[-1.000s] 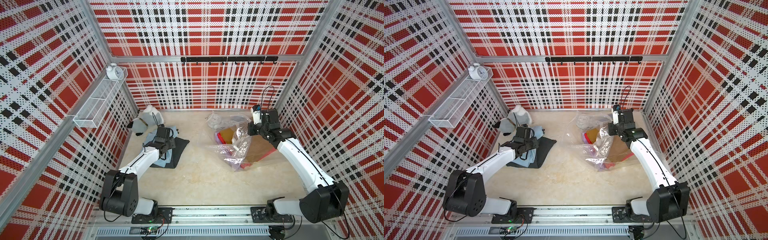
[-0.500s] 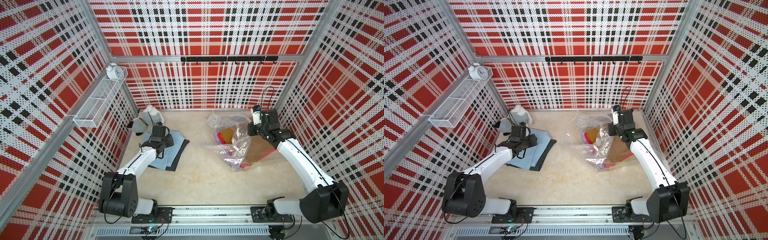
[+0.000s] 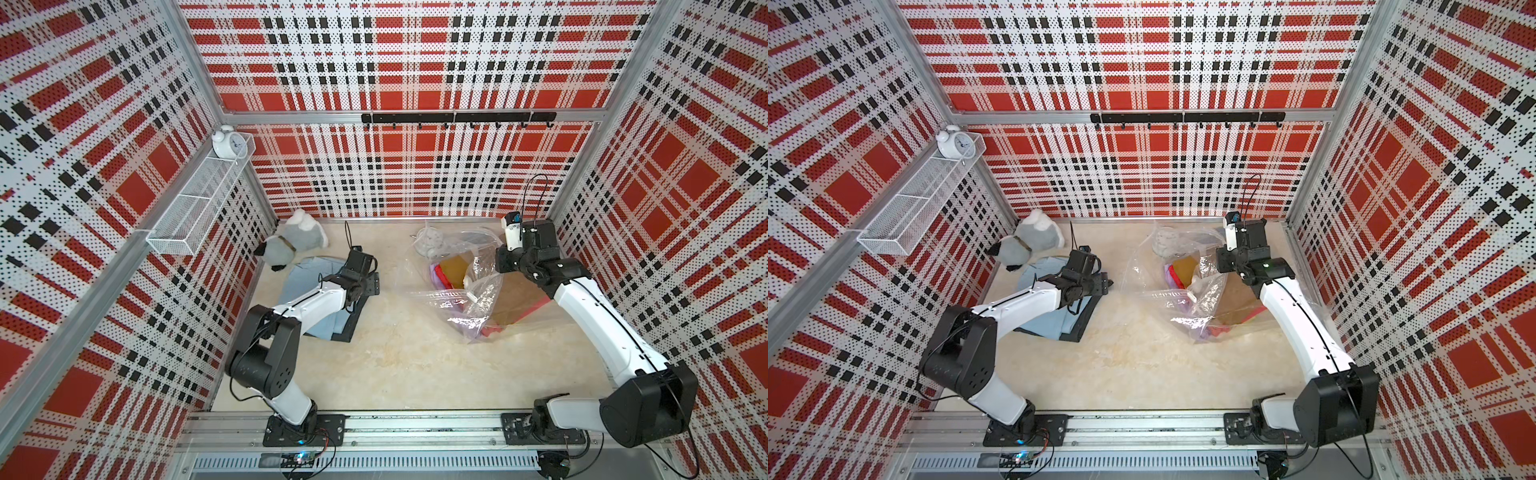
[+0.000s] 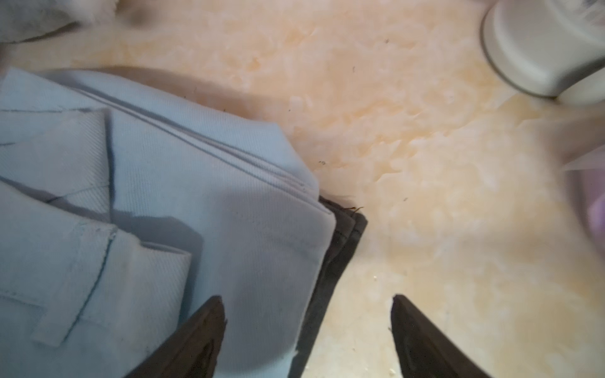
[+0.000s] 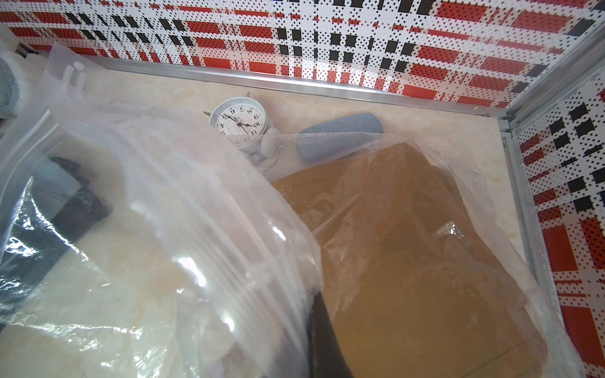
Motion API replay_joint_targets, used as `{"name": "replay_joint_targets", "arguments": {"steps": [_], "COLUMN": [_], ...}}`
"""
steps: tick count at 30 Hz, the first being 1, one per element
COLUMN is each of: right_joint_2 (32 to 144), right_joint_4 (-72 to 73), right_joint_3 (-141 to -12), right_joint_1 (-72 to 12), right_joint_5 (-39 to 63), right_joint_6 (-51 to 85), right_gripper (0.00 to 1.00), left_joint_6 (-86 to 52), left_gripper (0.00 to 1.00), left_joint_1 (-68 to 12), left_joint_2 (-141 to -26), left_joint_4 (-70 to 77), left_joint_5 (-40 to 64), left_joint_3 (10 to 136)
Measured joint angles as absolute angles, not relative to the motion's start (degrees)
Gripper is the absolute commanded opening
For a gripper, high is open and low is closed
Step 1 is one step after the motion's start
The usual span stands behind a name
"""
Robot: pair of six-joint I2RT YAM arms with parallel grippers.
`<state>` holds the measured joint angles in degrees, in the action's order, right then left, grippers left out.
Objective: Take the trousers out of the vacuum bag
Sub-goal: Place the trousers at the center of the board.
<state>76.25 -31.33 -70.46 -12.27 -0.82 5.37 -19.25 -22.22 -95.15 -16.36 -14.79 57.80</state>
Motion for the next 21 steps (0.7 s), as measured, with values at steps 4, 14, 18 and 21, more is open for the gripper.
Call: {"name": "replay_joint_targets", "arguments": {"steps": [4,14,18,21], "right_joint_2": [76.14,76.14,76.14,76.14], "right_joint_4": [-31.31,-31.27,-31.27,-31.29], "right_joint_3": [-70.19,-70.11,-70.13,-70.13], "right_joint_1": [-12.27,-12.27,-12.27,-12.27], "right_joint_5": [-0.99,-1.08,-1.13,-1.15], "right_joint_6": [5.32,5.17,5.10,4.95], "right_gripper": [0.00,0.00,0.00,0.00], "left_joint_6": [-19.73,-20.58,-20.69,-20.69], "left_gripper": [0.84,0.53,0.33,0.18], "left_joint_1": [-21.52,-18.90,-18.26,-17.63], "left_joint_2": [-96.66,-98.15,-99.29,-99.29], "left_joint_4": [-17.15,-16.32,-15.20,-14.76], "left_joint_5": [-17.87,-19.94,-19.29,-18.46], "left_joint_3": [57.80,57.80,57.80,57.80]}}
